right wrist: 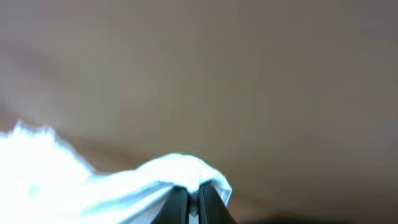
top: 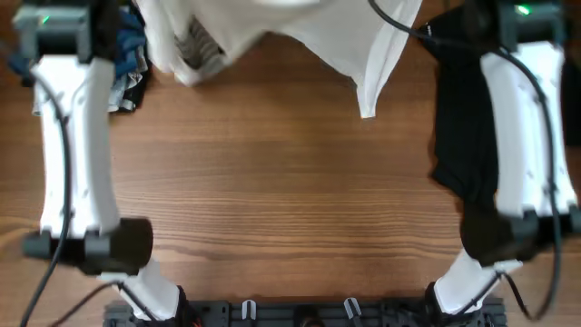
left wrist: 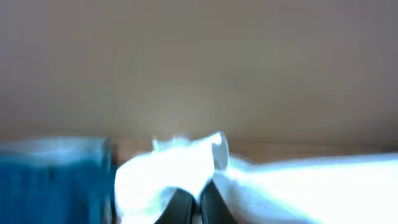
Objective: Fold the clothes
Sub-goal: 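Swing the shirt down and lay it flat on the table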
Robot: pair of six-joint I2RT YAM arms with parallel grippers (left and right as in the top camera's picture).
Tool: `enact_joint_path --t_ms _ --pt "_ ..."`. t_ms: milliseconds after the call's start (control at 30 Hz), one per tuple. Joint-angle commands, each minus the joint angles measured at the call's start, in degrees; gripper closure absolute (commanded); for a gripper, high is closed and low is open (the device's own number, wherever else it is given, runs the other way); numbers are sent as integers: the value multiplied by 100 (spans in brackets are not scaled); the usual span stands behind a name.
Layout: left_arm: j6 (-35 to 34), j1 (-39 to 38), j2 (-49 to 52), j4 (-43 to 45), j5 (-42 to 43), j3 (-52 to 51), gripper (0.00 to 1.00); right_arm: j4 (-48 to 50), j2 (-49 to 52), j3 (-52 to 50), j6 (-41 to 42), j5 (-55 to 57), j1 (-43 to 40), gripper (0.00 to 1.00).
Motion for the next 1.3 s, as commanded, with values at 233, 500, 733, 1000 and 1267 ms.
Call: enact_joint_path --t_ms 233,500,733,1000,1267 --pt "46 424 -13 -1287 63 20 96 -302 68 20 -203 -481 -474 96" --pt "46 452 -160 -1314 66 20 96 903 -195 66 -800 -728 -933 96" --pt "48 452 -295 -1727 66 20 96 -1788 -326 66 -313 -1499 -933 96" --pt "13 452 -1349 -3141 68 20 96 -4083 -1537 66 544 -1506 -933 96" --pt "-557 398 -1661 -4253 389 -933 96 -5270 -2050 -702 990 -1521 -918 96"
